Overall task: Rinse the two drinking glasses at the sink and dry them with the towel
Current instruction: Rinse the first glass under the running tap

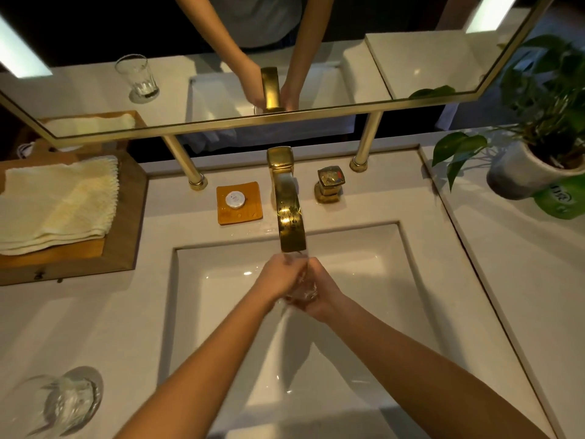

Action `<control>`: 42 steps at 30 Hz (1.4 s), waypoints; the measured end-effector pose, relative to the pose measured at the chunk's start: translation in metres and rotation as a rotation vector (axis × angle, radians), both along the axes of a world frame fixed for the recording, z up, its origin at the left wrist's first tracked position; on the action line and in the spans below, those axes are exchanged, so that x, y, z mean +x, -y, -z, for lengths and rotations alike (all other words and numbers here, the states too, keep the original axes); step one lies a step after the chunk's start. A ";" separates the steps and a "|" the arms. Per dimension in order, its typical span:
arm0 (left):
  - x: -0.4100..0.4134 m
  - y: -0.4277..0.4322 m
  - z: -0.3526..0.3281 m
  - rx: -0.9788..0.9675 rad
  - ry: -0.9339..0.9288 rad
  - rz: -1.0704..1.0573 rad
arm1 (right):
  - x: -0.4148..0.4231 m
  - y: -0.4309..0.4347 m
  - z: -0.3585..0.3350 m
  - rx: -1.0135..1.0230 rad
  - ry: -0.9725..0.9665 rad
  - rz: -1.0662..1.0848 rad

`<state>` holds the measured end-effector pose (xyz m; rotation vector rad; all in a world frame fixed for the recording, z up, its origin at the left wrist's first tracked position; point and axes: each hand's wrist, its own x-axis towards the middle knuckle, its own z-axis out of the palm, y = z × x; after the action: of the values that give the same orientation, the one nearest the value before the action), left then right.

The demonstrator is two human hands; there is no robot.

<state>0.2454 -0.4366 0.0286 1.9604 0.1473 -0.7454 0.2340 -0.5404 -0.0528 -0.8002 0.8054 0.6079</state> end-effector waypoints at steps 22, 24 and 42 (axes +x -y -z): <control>-0.021 -0.048 0.034 0.350 0.415 0.700 | 0.009 -0.008 0.027 -0.180 -0.166 0.030; -0.020 -0.048 0.030 0.382 0.349 0.673 | 0.002 -0.016 0.010 -0.165 -0.160 0.008; -0.012 -0.049 0.009 0.589 0.609 1.038 | -0.020 -0.017 -0.007 0.119 -0.126 -0.021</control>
<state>0.2339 -0.3880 0.0192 2.7198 -1.2211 -0.7213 0.2141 -0.5229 -0.0462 -0.6674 0.8679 0.7232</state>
